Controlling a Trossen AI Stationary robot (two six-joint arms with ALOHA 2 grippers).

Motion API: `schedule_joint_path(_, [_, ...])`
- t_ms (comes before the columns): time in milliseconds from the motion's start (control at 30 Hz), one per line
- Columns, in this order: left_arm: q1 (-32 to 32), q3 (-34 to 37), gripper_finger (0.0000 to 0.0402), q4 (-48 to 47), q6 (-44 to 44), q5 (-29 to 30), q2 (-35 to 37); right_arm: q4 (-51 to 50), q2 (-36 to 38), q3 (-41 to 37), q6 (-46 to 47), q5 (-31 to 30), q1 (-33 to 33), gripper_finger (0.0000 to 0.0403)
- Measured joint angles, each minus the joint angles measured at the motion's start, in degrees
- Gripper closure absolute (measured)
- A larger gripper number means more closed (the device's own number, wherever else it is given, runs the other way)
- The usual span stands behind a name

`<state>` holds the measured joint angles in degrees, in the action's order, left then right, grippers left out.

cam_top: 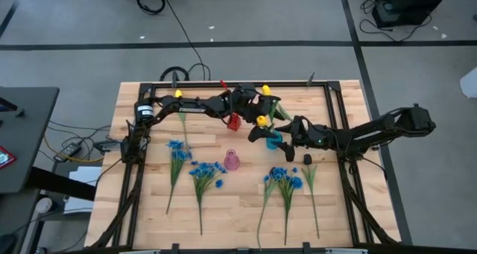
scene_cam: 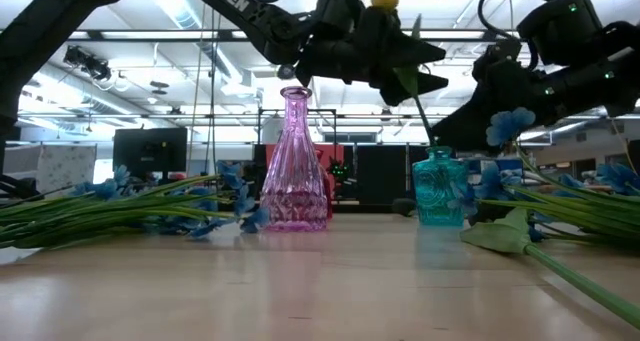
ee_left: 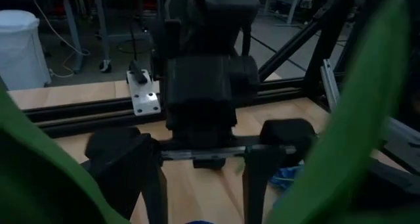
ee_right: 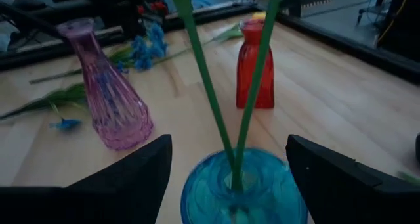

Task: Sort flowers into vase by color
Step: Put the blue vase containing the yellow flowers on the center of the table upright

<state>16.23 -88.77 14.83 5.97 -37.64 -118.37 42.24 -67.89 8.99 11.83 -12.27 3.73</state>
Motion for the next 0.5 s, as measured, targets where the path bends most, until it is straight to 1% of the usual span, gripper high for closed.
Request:
schedule_joint_path(100, [0.9,0.0,0.0003,-0.9,-0.1,-0.9,0.0,-1.2,1.5,0.0,-0.6,-0.1,0.0,0.0093])
schedule_joint_path(233, [1.8,0.0,0.0002,-3.8,0.0,-2.3,0.5,-5.6,4.0,0.0,-0.3,-1.4,0.1,0.009])
schedule_joint_path(500, [2.4,0.0,0.0002,-10.2,3.9,-2.5,2.6,-7.6,9.6,0.1,-0.9,-1.8,0.1,0.0089])
